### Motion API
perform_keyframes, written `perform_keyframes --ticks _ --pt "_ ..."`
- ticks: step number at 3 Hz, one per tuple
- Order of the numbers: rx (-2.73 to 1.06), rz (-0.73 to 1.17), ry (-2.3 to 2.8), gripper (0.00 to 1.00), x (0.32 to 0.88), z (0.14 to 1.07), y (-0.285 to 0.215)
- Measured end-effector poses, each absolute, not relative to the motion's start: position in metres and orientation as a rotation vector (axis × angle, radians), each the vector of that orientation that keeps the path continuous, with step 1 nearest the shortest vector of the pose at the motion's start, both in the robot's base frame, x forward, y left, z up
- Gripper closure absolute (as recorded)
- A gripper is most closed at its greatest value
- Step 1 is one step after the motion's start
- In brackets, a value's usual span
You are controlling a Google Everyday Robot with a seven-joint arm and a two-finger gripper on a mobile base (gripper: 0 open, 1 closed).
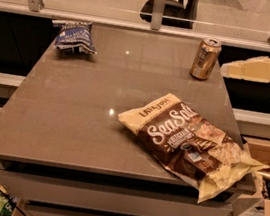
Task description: Pick orange can
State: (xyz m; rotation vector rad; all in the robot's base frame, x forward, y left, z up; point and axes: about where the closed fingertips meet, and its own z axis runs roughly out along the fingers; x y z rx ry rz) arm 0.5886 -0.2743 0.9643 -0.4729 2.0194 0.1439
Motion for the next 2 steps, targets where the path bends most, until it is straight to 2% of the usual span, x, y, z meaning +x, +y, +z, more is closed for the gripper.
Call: perform_keyframes --ticks 2 --pt "-0.437 0.175 1.904 0.00 0.624 0.965 -0.264"
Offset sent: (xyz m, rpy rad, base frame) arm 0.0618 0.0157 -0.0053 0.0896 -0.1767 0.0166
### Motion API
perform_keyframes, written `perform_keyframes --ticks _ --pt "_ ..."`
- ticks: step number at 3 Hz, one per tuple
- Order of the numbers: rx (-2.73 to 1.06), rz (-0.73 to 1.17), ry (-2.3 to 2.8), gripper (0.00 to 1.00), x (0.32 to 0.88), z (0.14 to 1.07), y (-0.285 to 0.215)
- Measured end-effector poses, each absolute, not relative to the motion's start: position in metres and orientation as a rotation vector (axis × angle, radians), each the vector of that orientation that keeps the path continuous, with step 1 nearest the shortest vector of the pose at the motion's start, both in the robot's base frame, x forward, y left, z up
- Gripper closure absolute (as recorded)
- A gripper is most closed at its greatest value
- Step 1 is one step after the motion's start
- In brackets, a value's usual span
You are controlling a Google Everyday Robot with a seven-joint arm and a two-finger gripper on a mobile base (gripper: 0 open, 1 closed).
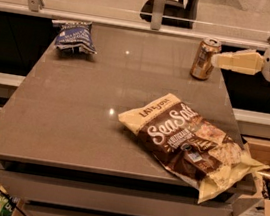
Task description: Pick orange can
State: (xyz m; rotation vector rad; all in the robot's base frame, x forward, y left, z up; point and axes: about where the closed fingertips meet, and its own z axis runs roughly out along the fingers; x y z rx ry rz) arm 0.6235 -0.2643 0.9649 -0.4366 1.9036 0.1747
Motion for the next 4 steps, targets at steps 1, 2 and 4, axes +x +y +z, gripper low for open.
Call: perform_keyframes --ticks 1,2,4 --pt "-0.442 0.207 1.876 0.00 0.644 0.955 -0.257" --pt "-0.447 0.243 1.874 0.00 0.662 0.941 -0.251" --pt "-0.398 0.334 1.835 0.00 0.695 0.919 -0.245"
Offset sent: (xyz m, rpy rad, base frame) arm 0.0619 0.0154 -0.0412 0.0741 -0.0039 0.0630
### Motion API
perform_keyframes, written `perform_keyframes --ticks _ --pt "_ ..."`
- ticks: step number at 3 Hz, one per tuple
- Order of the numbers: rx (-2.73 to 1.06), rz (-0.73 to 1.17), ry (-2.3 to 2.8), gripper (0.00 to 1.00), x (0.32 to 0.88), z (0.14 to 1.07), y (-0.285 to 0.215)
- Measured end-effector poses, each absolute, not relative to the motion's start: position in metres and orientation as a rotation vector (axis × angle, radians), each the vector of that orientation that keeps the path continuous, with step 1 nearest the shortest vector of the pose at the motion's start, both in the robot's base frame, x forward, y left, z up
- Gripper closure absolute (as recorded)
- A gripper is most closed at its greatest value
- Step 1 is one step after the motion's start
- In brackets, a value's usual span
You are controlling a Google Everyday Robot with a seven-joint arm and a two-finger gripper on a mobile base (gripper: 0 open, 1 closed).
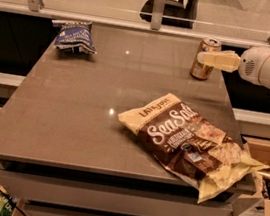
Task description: Pick orange can
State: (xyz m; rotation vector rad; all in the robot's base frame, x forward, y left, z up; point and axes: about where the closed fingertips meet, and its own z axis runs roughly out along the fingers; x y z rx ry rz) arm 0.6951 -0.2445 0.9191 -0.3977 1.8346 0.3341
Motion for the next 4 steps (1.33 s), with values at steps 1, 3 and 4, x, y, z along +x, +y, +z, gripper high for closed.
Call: perform_keyframes --ticks 1,3,4 --pt "-0.383 0.376 1.798 0.00 0.711 0.916 -0.237" --pt "-0.457 0.446 1.730 0.00 0.735 0.911 -0.218" --pt "-0.501 0.463 1.712 0.00 0.739 0.906 -0.212"
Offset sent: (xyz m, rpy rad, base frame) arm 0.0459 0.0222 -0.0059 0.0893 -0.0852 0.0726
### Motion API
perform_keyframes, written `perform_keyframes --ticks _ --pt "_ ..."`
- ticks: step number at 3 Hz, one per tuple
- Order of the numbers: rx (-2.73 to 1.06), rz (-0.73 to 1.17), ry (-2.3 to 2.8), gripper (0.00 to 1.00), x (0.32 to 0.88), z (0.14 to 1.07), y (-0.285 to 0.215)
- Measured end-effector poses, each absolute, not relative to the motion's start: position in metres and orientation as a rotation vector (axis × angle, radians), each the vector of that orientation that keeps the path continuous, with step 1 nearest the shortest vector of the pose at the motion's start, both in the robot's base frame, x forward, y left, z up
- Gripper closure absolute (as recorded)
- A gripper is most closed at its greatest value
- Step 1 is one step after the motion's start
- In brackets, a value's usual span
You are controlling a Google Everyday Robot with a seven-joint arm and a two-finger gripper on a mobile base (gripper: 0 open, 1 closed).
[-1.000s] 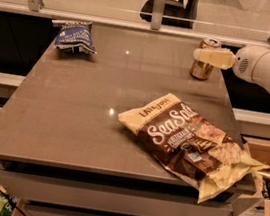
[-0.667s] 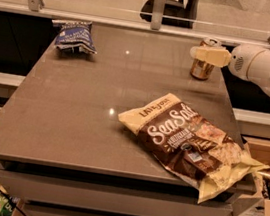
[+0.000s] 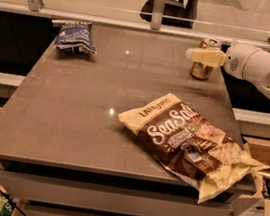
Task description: Pick orange can
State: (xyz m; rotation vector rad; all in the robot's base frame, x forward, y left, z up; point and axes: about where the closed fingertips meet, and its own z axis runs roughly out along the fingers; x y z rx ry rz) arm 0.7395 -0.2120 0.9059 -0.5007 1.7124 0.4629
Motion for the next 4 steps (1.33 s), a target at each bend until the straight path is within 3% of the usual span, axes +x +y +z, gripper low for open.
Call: perform_keyframes --ticks 2,4 --pt "-0.549 0.474 1.715 0.00 0.7478 0.8917 -0.2022" --pt "-0.555 0.482 1.715 0.42 0.7488 0.8905 -0.1964"
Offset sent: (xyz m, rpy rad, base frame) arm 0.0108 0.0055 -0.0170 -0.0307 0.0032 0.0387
